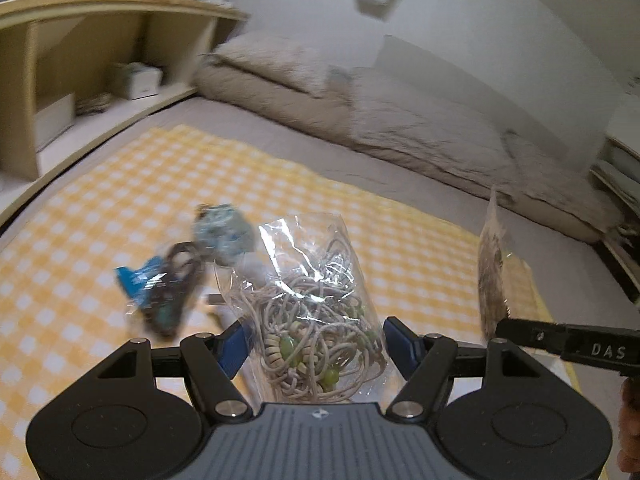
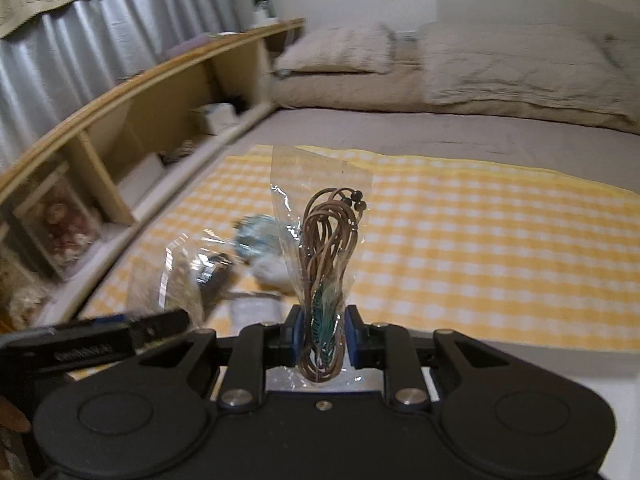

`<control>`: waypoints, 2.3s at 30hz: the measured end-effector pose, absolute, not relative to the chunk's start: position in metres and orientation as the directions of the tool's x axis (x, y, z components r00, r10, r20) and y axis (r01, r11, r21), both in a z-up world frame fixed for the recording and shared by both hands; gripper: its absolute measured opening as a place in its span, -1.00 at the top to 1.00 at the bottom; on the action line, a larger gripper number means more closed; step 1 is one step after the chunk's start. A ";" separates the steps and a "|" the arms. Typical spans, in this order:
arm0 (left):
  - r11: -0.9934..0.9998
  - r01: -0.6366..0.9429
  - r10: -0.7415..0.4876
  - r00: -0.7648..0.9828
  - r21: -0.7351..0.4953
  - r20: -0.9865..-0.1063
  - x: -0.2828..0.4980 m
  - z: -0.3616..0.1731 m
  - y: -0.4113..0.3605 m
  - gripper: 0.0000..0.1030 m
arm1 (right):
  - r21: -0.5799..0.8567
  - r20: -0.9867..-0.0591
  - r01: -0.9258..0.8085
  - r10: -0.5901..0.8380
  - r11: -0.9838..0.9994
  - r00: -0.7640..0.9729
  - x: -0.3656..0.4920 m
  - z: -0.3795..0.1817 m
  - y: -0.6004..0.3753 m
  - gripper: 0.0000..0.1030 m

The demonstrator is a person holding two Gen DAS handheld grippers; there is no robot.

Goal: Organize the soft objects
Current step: 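Grasp the white-cord bag with the left tool while the right tool grasps the brown-cord bag, then carry both bags into the white box and open both tools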

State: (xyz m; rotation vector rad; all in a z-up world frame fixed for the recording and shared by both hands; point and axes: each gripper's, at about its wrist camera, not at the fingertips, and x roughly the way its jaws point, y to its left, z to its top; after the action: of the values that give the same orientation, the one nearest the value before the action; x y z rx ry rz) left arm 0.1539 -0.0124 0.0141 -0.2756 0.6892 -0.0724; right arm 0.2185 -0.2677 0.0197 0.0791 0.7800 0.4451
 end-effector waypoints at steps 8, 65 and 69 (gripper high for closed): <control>0.943 0.158 -0.310 0.734 -0.292 -0.604 0.149 0.015 -0.055 -0.38 | 0.230 -0.705 -0.262 0.346 0.937 0.619 0.182 0.014 -0.302 0.57; 0.897 0.366 -0.395 0.416 -0.247 -0.819 0.129 -0.057 -0.130 -0.76 | 0.250 -0.884 -0.080 0.261 0.965 0.387 0.134 -0.060 -0.366 0.37; 0.900 0.365 -0.385 0.411 -0.238 -0.826 0.129 -0.058 -0.128 -0.76 | 0.239 -0.884 -0.093 0.256 0.966 0.392 0.135 -0.057 -0.361 0.15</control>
State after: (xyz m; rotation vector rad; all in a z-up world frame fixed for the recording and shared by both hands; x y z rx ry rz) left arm 0.1286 -0.1282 -0.0583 -0.0212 1.0458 -0.4720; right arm 0.1349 -0.3606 -0.0569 0.1600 1.1485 0.2231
